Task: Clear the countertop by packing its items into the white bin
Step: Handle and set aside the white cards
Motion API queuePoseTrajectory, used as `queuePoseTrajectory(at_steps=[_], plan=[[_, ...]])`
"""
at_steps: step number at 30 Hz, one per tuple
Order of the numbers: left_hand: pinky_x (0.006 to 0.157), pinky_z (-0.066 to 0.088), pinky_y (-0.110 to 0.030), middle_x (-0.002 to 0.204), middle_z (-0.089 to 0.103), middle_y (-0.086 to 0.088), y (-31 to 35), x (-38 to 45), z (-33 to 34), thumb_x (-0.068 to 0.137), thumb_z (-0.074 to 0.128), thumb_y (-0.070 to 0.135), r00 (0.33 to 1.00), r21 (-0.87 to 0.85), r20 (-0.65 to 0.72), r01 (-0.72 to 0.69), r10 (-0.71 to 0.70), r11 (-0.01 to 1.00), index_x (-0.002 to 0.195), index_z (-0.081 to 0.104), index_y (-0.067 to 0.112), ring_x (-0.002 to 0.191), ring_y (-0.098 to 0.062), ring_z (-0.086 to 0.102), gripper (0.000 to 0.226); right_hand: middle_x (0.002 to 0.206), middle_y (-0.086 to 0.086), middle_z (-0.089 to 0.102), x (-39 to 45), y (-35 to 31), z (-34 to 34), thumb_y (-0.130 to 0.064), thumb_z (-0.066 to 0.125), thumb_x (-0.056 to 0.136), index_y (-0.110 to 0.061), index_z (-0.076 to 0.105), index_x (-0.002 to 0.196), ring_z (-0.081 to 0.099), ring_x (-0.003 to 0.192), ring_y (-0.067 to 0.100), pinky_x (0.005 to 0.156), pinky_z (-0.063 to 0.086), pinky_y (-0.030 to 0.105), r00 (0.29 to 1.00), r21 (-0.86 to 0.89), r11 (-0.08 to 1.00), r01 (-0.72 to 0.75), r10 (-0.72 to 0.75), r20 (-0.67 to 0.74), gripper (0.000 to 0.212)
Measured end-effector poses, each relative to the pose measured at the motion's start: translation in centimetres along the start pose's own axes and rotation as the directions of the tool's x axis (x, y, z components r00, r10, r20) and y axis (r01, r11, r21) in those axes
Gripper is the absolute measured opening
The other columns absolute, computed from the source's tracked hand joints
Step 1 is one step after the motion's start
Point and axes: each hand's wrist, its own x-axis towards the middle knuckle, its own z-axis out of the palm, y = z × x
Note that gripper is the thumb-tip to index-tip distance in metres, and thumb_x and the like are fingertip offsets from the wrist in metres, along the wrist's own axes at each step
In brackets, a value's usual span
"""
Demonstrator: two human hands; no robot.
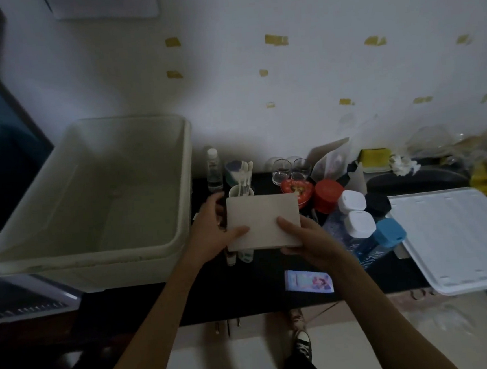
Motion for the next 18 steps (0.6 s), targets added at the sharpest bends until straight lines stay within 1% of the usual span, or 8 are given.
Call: queuePoseTrajectory(at_steps=[2,4,6,9,10,13,16,18], plan=[[0.108,0.037,-0.032,0.146,0.034,0.005,1.6,0.3,-0.9,0.059,0.086,0.05,0.968,0.239,0.056,-0.253,0.247,0.938,0.148,0.028,0.026,0.131,-0.011,0.036,0.109,0.115,0.01,0.068,0.1,-1.6,0.7,-0.032,0.064,0.091,-0.016,0.058,0.127,0.066,0.098,0.022,0.066,0.055,0.03,0.998,-0.053,0.997,0.057,-0.057,-0.008,0.04],[0.117,0.022,-0.03,0.154,0.019,0.008,2.9,0.8,-1.5,0.055,0.084,0.06,0.928,0.415,0.15,-0.371,0.34,0.831,0.152,0.019,0.024,0.141,-0.009,0.02,0.123,0.109,0.01,0.069,0.3,-3.3,1.6,-0.033,0.065,0.091,-0.015,0.059,0.127,0.066,0.092,0.022,0.062,0.054,0.029,0.995,-0.106,0.989,0.099,-0.099,0.006,0.041],[0.118,0.022,-0.034,0.154,0.02,0.006,3.4,1.6,-2.1,0.054,0.08,0.068,0.904,0.516,0.196,-0.425,0.381,0.744,0.152,0.016,0.022,0.142,-0.012,0.021,0.126,0.108,0.012,0.069,0.5,-5.1,2.8,-0.034,0.066,0.09,-0.013,0.06,0.126,0.066,0.09,0.023,0.059,0.054,0.028,0.991,-0.14,0.981,0.131,-0.126,0.044,0.041],[0.114,0.028,-0.041,0.146,0.033,0.004,3.8,2.7,-4.1,0.056,0.074,0.07,0.895,0.599,0.166,-0.425,0.414,0.679,0.15,0.021,0.022,0.135,-0.017,0.035,0.118,0.108,0.011,0.069,1.3,-7.5,4.4,-0.037,0.067,0.089,-0.015,0.061,0.122,0.066,0.094,0.024,0.063,0.056,0.03,0.986,-0.165,0.975,0.151,-0.137,0.095,0.04],[0.112,0.03,-0.04,0.145,0.034,0.003,4.2,2.9,-4.9,0.057,0.075,0.068,0.897,0.607,0.138,-0.411,0.42,0.68,0.149,0.023,0.02,0.132,-0.017,0.037,0.117,0.106,0.009,0.069,1.6,-8.4,5.1,-0.037,0.066,0.09,-0.015,0.062,0.121,0.066,0.092,0.022,0.061,0.055,0.027,0.984,-0.172,0.973,0.156,-0.138,0.114,0.039],[0.099,0.035,-0.027,0.143,0.035,0.004,5.4,3.2,-8.1,0.054,0.082,0.063,0.921,0.576,0.082,-0.356,0.381,0.736,0.147,0.026,0.018,0.126,-0.013,0.038,0.117,0.103,0.01,0.069,3.4,-10.8,7.4,-0.036,0.066,0.09,-0.012,0.062,0.121,0.065,0.087,0.02,0.057,0.052,0.024,0.97,-0.174,0.97,0.169,-0.133,0.202,0.04],[0.096,0.04,-0.029,0.135,0.037,0.005,5.9,3.4,-11.3,0.052,0.084,0.064,0.95,0.584,0.052,-0.278,0.307,0.763,0.141,0.031,0.018,0.119,-0.011,0.04,0.113,0.095,0.008,0.069,5.2,-12.7,10.4,-0.037,0.066,0.091,-0.011,0.063,0.12,0.065,0.076,0.015,0.055,0.051,0.023,0.955,-0.204,0.965,0.162,-0.102,0.278,0.039],[0.092,0.04,-0.027,0.133,0.038,0.005,5.7,3.5,-13.4,0.053,0.088,0.056,0.966,0.582,0.018,-0.219,0.257,0.783,0.138,0.033,0.018,0.114,-0.007,0.039,0.108,0.092,0.004,0.069,6.5,-13.3,12.5,-0.036,0.064,0.092,-0.012,0.064,0.117,0.066,0.071,0.011,0.053,0.051,0.022,0.941,-0.212,0.966,0.146,-0.07,0.331,0.034]])
